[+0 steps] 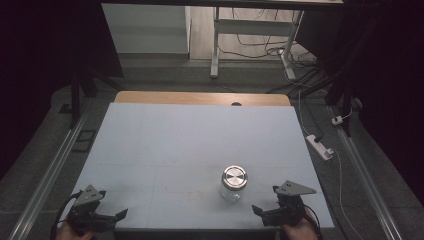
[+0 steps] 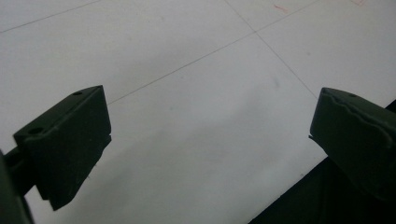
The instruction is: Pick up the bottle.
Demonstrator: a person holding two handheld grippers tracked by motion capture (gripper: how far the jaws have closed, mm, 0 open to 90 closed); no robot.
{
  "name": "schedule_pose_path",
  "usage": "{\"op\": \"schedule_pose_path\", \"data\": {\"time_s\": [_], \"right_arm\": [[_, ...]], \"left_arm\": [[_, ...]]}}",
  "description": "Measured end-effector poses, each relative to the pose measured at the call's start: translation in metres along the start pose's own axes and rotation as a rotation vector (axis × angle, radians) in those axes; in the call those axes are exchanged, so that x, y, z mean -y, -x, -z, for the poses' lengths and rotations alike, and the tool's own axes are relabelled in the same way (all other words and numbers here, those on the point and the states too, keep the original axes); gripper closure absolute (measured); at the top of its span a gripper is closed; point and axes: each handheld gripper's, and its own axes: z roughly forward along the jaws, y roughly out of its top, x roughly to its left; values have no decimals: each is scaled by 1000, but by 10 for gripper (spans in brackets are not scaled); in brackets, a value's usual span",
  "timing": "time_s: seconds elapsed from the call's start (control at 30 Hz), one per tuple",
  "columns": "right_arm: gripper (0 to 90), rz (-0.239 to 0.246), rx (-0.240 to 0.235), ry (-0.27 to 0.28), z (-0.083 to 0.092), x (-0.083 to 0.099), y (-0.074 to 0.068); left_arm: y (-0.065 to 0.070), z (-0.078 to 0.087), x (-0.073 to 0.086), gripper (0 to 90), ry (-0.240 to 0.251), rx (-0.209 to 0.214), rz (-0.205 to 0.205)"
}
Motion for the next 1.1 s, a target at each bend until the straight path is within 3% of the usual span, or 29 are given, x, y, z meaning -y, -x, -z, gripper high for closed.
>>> {"op": "schedule_pose_path", "data": {"time_s": [0.17, 0.37, 0.57, 0.9, 1.1], "right_arm": [[0, 16, -42, 24, -2, -2, -1], [0, 30, -51, 43, -4, -5, -2], [0, 11, -86, 52, -8, -9, -5], [0, 6, -115, 15, -20, -16, -10], [0, 30, -106, 9, -27, -19, -13]], "left_arm": [[-1, 0, 0, 0, 4, 7, 4], [-1, 1, 0, 0, 7, 11, 7], [-1, 1, 0, 0, 6, 16, 8], [-2, 1, 0, 0, 7, 21, 9], [-2, 0, 0, 0, 7, 24, 8]]}}
